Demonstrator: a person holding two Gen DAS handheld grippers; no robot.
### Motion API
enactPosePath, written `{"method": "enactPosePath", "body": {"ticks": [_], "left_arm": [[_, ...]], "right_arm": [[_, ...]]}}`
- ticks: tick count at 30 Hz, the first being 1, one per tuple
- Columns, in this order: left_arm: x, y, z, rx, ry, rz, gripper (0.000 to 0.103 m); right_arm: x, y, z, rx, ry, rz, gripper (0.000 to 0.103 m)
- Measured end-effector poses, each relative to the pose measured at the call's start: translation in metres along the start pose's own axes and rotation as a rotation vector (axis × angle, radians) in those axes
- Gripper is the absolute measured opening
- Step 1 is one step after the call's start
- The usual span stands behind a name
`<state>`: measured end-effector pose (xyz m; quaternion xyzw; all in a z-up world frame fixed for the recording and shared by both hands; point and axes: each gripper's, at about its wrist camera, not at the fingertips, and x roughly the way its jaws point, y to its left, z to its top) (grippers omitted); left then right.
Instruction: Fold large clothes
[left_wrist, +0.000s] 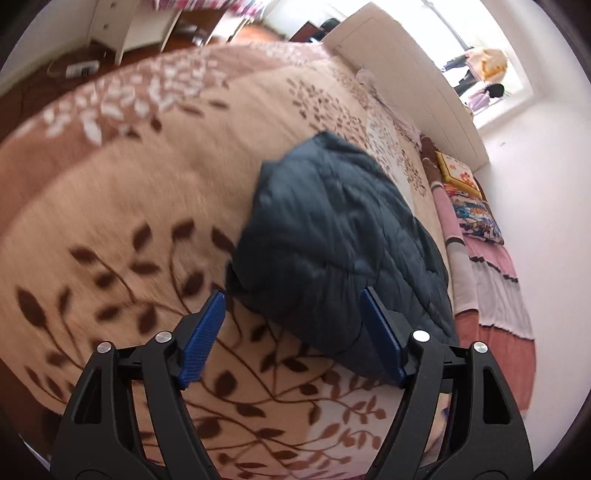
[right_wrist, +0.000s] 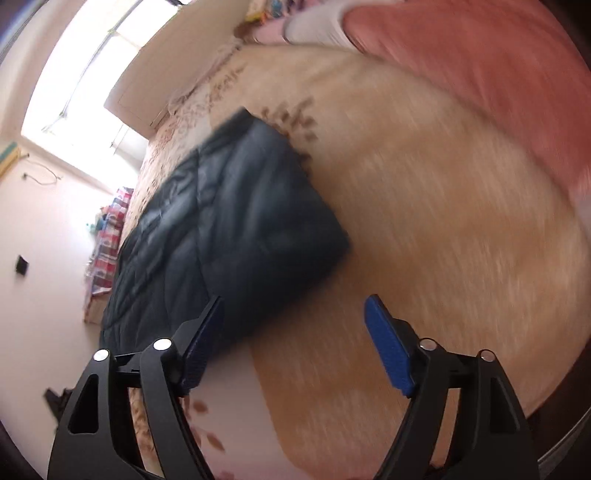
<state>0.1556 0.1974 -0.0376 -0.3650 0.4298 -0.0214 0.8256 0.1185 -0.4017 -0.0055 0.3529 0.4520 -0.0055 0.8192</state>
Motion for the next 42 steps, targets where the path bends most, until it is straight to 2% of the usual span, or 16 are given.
{"method": "enactPosePath", "body": {"ticks": [3,6,11,15,16,18,19,20,22,26,30,36,38,42], "left_arm": [[0.022,-0.004,-0.007,-0.047,0.032,-0.036,0.077],[0.045,-0.006,-0.008,-0.099,0.041,-0.014,0.078],[0.072,0.001,-0.004,-0.156,0.033,0.015,0.087],[0.085,0.006,0.002,-0.227,-0.01,-0.007,0.088],[0.087,0.007,0.003,-0.251,-0.016,-0.015,0.084],[0.088,0.008,0.005,-0.289,-0.023,-0.035,0.067],[0.086,0.004,0.007,-0.278,-0.029,-0.05,0.049],[0.084,-0.002,0.009,-0.252,-0.031,-0.05,0.038],[0.075,-0.019,0.01,-0.17,-0.049,-0.03,0.027],[0.046,-0.036,0.01,-0.085,-0.073,-0.021,0.022],[0.006,-0.029,-0.008,-0.005,-0.061,-0.003,0.021],[-0.046,0.012,-0.065,0.06,-0.013,0.067,0.022],[-0.048,0.021,-0.078,0.083,-0.013,0.095,0.023],[-0.047,0.024,-0.085,0.106,-0.04,0.123,0.024]], "right_arm": [[0.011,-0.007,-0.005,0.069,0.034,0.084,0.082],[0.029,0.0,-0.004,0.086,0.052,0.143,0.084],[0.059,0.009,0.002,0.099,0.047,0.122,0.084],[0.073,0.015,0.018,0.093,-0.029,0.118,0.083],[0.075,0.015,0.021,0.093,-0.043,0.114,0.074],[0.082,0.017,0.03,0.116,-0.036,0.112,0.06],[0.084,0.017,0.032,0.128,-0.028,0.113,0.051],[0.084,0.018,0.034,0.135,-0.022,0.12,0.047],[0.078,0.022,0.036,0.128,-0.012,0.127,0.034],[0.055,0.028,0.03,0.106,-0.009,0.135,0.026],[0.028,0.031,0.011,0.046,0.014,0.107,0.025],[-0.006,0.016,-0.055,-0.05,0.088,0.05,0.027],[-0.011,0.01,-0.074,-0.083,0.102,0.022,0.032],[-0.012,0.002,-0.079,-0.057,0.108,-0.03,0.057]]}}
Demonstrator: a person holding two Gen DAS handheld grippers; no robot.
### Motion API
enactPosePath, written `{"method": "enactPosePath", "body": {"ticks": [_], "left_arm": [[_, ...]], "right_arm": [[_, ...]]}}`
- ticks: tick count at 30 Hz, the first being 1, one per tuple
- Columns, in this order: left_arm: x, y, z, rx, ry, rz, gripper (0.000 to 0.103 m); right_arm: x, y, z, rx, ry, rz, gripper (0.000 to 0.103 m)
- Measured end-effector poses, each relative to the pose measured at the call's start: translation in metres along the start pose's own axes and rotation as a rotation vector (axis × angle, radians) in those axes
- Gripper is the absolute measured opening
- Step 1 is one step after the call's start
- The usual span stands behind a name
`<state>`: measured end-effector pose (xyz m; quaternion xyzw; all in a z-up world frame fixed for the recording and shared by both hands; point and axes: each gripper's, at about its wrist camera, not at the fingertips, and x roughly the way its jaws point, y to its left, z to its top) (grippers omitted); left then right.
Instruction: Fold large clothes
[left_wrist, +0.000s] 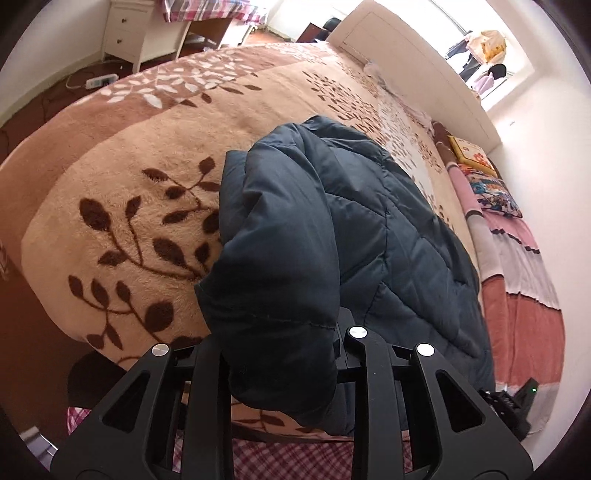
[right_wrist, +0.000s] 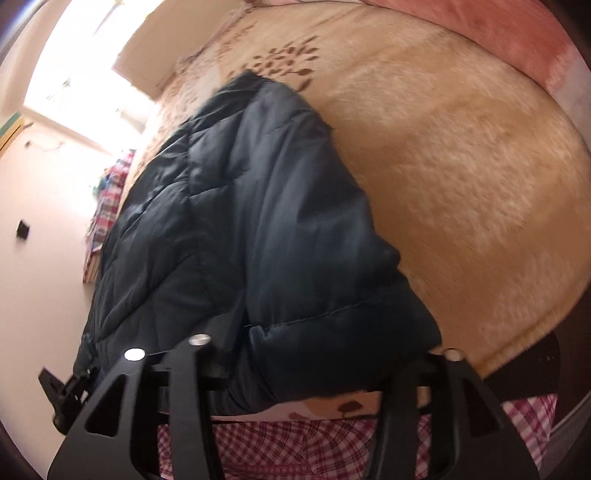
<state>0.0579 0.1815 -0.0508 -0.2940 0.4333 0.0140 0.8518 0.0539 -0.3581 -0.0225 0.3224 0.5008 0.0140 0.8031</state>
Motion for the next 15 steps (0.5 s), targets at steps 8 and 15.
{"method": "enactPosePath", "body": {"ticks": [8,15], "left_arm": [[0.002,0.0,-0.001,0.02,-0.018,0.003,0.028],[0.0,-0.005,-0.006,0.06,-0.039,0.026,0.029]], "right_arm": [[-0.064,0.006,-0.013,-0.112,-0.149,-0.156,0.059],[-0.04,0.126,0.008,-0.456,-0.154,-0.025,0.001]]}}
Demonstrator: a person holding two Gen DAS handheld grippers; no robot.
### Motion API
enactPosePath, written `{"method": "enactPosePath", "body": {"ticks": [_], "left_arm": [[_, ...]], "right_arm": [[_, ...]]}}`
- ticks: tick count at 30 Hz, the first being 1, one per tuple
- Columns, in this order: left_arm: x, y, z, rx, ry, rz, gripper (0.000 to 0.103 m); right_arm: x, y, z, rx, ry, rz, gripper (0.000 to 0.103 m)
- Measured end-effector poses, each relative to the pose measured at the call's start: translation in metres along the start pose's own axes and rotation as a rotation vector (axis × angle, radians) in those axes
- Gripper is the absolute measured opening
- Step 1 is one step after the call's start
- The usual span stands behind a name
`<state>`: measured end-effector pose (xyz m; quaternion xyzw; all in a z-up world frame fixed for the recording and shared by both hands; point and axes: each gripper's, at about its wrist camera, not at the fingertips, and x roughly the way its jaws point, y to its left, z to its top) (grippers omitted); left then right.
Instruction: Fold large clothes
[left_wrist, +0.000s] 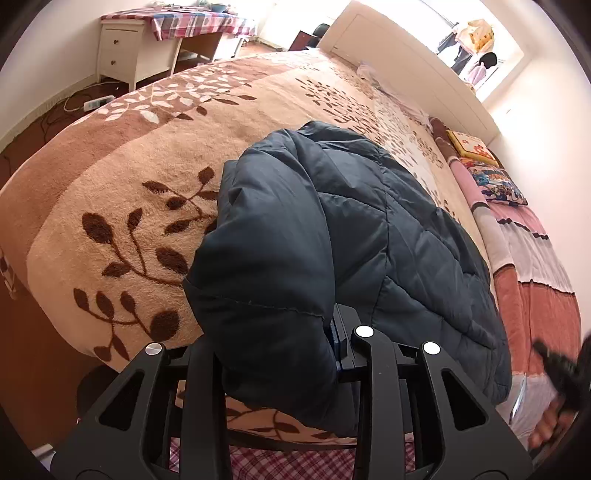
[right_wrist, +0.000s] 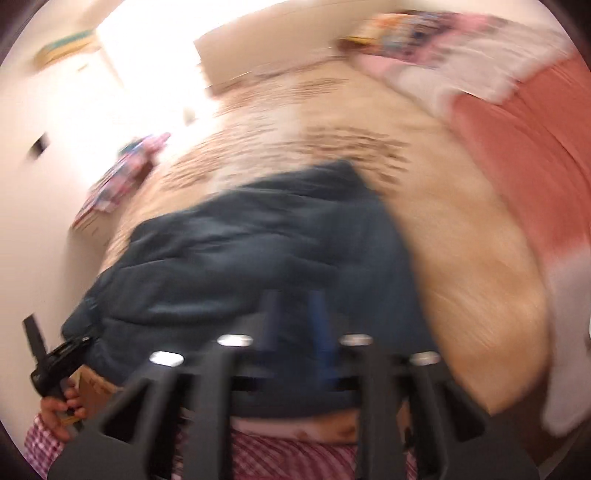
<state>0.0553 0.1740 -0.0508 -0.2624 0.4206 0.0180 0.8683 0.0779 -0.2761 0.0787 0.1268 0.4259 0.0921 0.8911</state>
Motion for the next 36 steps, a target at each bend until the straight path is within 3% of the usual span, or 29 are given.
{"method": "enactPosePath", "body": {"ticks": [3,8,13,17,20,25,27,29,32,36], "left_arm": [[-0.001,0.001,0.0,0.002,-0.004,-0.003,0.029],[-0.001,0.002,-0.001,0.0,-0.004,-0.013,0.029],[0.001,0.004,-0.001,0.004,-0.001,-0.032,0.029],[0.001,0.005,-0.001,0.003,-0.006,-0.04,0.029],[0.002,0.004,0.0,0.01,-0.011,-0.043,0.029],[0.004,0.004,0.0,0.014,-0.005,-0.035,0.029],[0.003,0.004,-0.001,0.013,-0.006,-0.037,0.029],[0.002,0.004,-0.001,0.01,-0.008,-0.037,0.029],[0.001,0.003,-0.001,0.008,-0.011,-0.037,0.029],[-0.002,0.002,-0.003,0.008,-0.019,-0.034,0.029]], "right_arm": [[0.038,0.052,0.026,-0.087,0.018,0.089,0.001],[0.102,0.105,0.062,-0.128,0.094,0.128,0.001],[0.165,0.124,0.084,-0.16,0.202,0.072,0.001],[0.22,0.114,0.085,-0.109,0.315,-0.003,0.001],[0.242,0.105,0.08,-0.053,0.36,0.008,0.001],[0.238,0.113,0.08,-0.108,0.354,-0.033,0.001],[0.215,0.118,0.081,-0.141,0.3,-0.043,0.001],[0.189,0.123,0.079,-0.169,0.254,0.0,0.001],[0.135,0.125,0.055,-0.194,0.241,0.071,0.001],[0.105,0.12,0.004,-0.198,0.312,0.109,0.001]]}}
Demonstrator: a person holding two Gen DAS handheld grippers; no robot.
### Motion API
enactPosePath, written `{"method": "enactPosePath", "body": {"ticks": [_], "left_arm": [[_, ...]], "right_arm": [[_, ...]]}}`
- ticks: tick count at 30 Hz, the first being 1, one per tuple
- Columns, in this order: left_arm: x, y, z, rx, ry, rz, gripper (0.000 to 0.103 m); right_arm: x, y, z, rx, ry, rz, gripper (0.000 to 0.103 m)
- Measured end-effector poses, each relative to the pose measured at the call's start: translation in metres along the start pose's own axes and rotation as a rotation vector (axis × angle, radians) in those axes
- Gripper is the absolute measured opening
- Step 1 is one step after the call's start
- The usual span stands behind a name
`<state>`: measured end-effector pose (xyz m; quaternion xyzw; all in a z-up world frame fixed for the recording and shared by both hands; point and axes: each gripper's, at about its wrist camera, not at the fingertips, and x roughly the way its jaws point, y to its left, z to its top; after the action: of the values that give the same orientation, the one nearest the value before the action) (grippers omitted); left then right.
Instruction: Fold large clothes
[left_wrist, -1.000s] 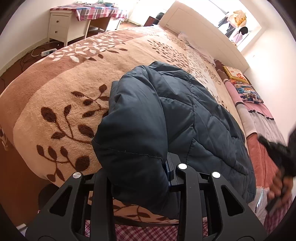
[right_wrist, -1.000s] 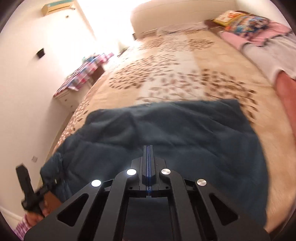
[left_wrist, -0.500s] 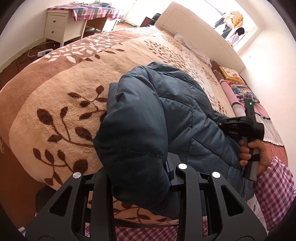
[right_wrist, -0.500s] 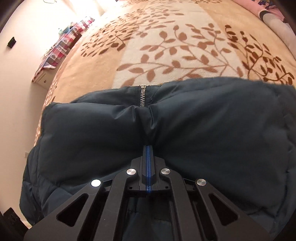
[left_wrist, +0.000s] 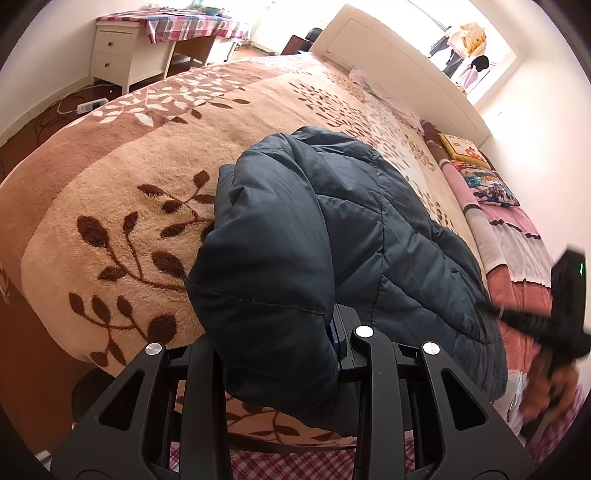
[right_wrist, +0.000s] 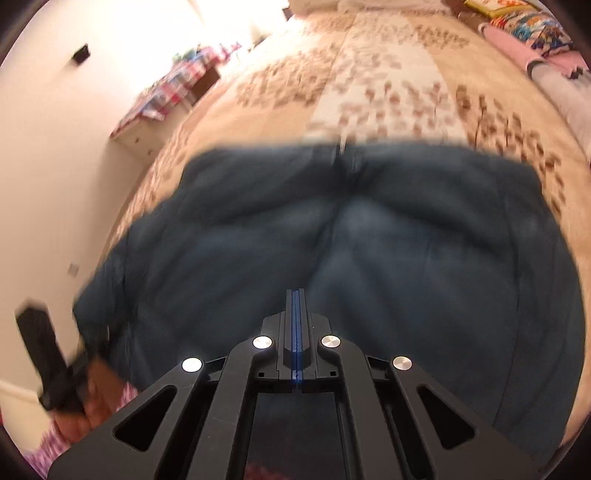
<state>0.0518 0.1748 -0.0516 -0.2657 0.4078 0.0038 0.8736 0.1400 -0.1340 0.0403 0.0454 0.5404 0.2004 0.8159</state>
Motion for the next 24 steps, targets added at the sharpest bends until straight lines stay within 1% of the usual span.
{"method": "enactPosePath", "body": {"ticks": [2,6,10,13,16,18,19,22,24], "left_arm": [[-0.002,-0.001,-0.001,0.001,0.0,0.002,0.029],[-0.006,-0.007,-0.002,0.028,-0.017,-0.004,0.029],[-0.012,-0.02,-0.003,0.081,-0.046,0.004,0.029],[-0.013,-0.02,-0.002,0.082,-0.047,0.01,0.029],[-0.014,-0.019,0.0,0.069,-0.041,0.016,0.028],[-0.016,-0.019,0.001,0.065,-0.039,0.011,0.028],[-0.016,-0.019,0.001,0.065,-0.039,0.01,0.028],[-0.019,-0.022,0.0,0.08,-0.049,0.011,0.027],[-0.02,-0.023,0.0,0.082,-0.052,0.011,0.027]], "right_arm": [[0.013,-0.001,-0.013,-0.006,0.038,-0.021,0.001],[0.046,-0.011,-0.017,0.047,0.088,-0.031,0.001],[0.066,-0.014,-0.018,0.046,0.087,-0.029,0.0],[0.068,-0.017,-0.019,0.064,0.083,-0.021,0.0],[0.061,-0.019,-0.02,0.085,0.08,-0.007,0.0],[0.045,-0.023,-0.024,0.131,0.061,0.022,0.0],[0.034,-0.022,-0.028,0.133,0.046,0.035,0.001],[-0.001,-0.013,-0.048,0.089,0.01,0.061,0.001],[-0.018,-0.006,-0.069,0.065,0.015,0.093,0.001]]}}
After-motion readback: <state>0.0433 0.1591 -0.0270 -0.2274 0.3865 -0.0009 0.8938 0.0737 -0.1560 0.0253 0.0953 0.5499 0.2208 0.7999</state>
